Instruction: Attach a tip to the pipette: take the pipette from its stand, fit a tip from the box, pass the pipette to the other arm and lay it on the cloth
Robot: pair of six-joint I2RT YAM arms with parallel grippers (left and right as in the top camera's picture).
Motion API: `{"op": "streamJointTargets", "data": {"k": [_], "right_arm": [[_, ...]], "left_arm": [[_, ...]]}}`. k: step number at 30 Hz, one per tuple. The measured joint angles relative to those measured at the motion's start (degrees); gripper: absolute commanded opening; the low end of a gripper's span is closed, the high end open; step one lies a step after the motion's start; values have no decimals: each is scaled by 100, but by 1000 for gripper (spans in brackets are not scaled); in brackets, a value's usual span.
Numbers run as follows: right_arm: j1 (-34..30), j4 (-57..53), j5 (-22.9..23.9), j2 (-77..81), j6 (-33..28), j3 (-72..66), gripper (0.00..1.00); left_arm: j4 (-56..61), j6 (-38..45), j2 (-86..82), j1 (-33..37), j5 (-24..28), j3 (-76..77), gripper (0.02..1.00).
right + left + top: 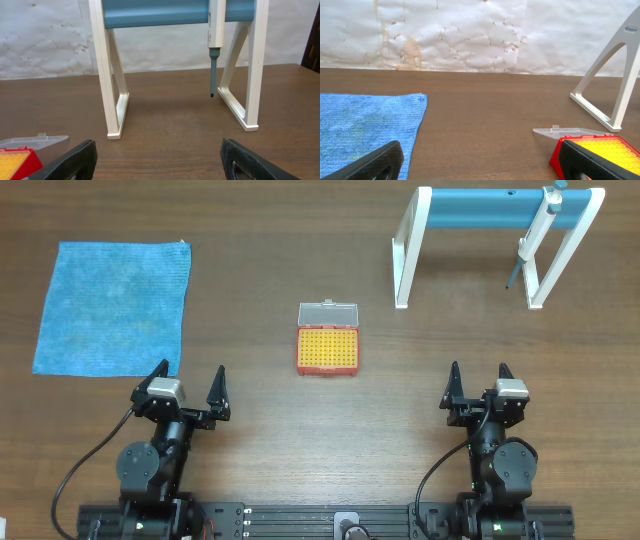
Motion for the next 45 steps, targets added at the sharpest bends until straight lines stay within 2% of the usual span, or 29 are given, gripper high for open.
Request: {"op": "streamJointTargets", "data": {"k": [34,37,39,42,44,45], "right_arm": [[0,4,17,42,2,0,814],[0,-35,170,1530,17,457,814],[-4,-105,197,3082,11,1714,814],[-177,-680,459,4750,-868,3595,814],[-640,-881,387,5211,-1290,4358,814],[-933,-935,114,5383,-1445,4605,814]], "left_arm": [[0,0,0,0,0,0,993],[0,0,-7,0,-17,0,996],[-2,0,-4,0,-39,0,996],[-7,2,7,0,-39,0,996],[-4,0,0,0,-39,0,998],[-2,2,0,0,-39,0,998]]}}
